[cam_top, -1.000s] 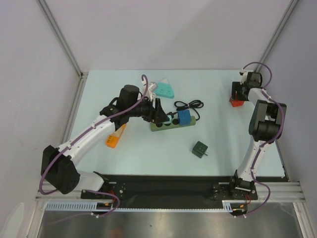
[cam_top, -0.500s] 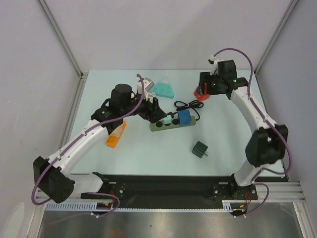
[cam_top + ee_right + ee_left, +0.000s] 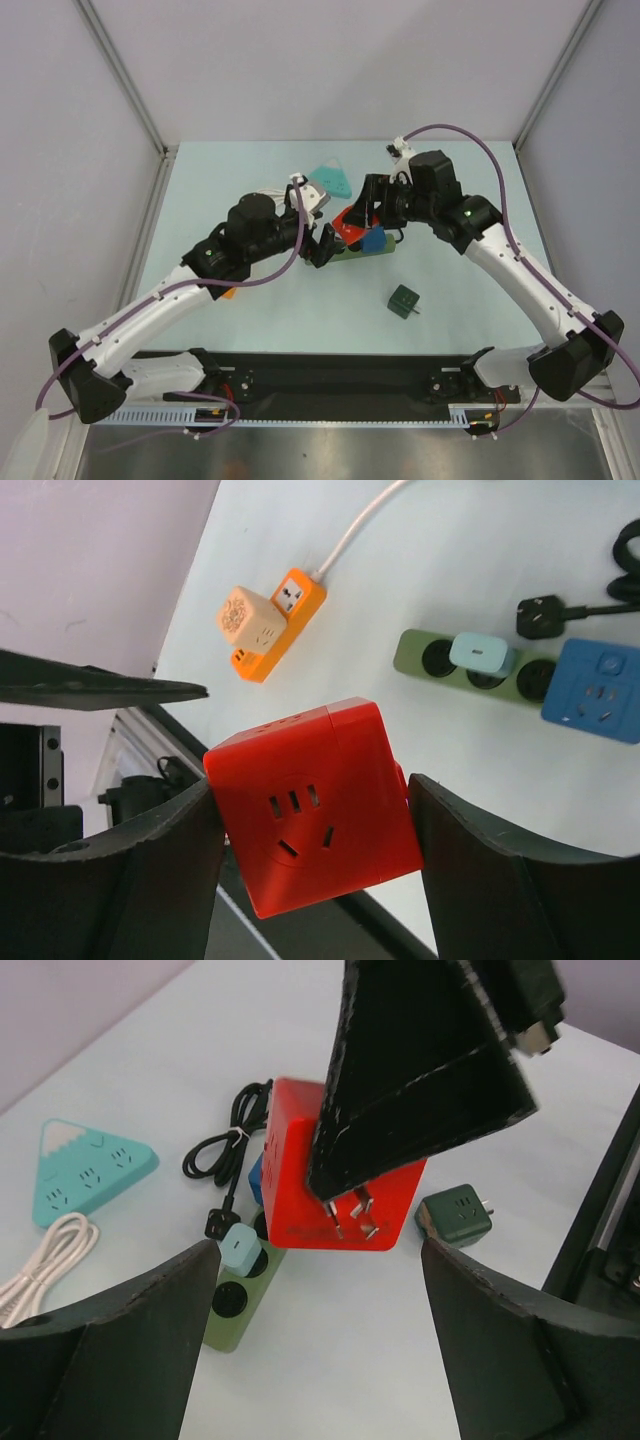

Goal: Insert the plug

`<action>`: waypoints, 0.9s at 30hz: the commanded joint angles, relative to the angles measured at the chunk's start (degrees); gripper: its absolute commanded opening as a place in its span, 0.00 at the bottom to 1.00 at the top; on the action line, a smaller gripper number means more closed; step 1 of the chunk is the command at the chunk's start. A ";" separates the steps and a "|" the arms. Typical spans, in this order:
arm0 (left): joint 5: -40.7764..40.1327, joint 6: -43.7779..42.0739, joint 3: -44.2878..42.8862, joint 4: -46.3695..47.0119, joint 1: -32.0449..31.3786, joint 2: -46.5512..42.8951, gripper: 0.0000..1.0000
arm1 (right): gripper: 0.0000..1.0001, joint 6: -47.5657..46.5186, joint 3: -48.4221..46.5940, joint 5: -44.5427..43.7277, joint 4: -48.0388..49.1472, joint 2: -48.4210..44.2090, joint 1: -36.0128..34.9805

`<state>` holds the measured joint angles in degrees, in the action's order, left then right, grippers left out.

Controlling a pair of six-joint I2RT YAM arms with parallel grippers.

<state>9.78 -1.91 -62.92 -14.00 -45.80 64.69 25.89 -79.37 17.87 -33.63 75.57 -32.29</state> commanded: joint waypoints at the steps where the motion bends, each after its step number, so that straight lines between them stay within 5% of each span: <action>1: -4.59 -4.41 1.73 5.20 -2.01 -2.72 0.88 | 0.00 7.76 1.05 -0.46 6.64 -2.88 -0.49; 12: -8.02 -8.11 2.89 8.11 -5.35 0.61 0.88 | 0.00 15.60 4.93 3.14 16.13 -3.94 -1.54; 27: -12.95 -10.30 3.24 8.55 -5.44 1.24 0.89 | 0.00 13.92 5.02 4.19 14.73 -4.38 -2.69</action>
<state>-1.63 -10.02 -59.59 -6.94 -50.76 67.70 40.25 -72.97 20.43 -21.96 73.14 -35.03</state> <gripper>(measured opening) 0.889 0.726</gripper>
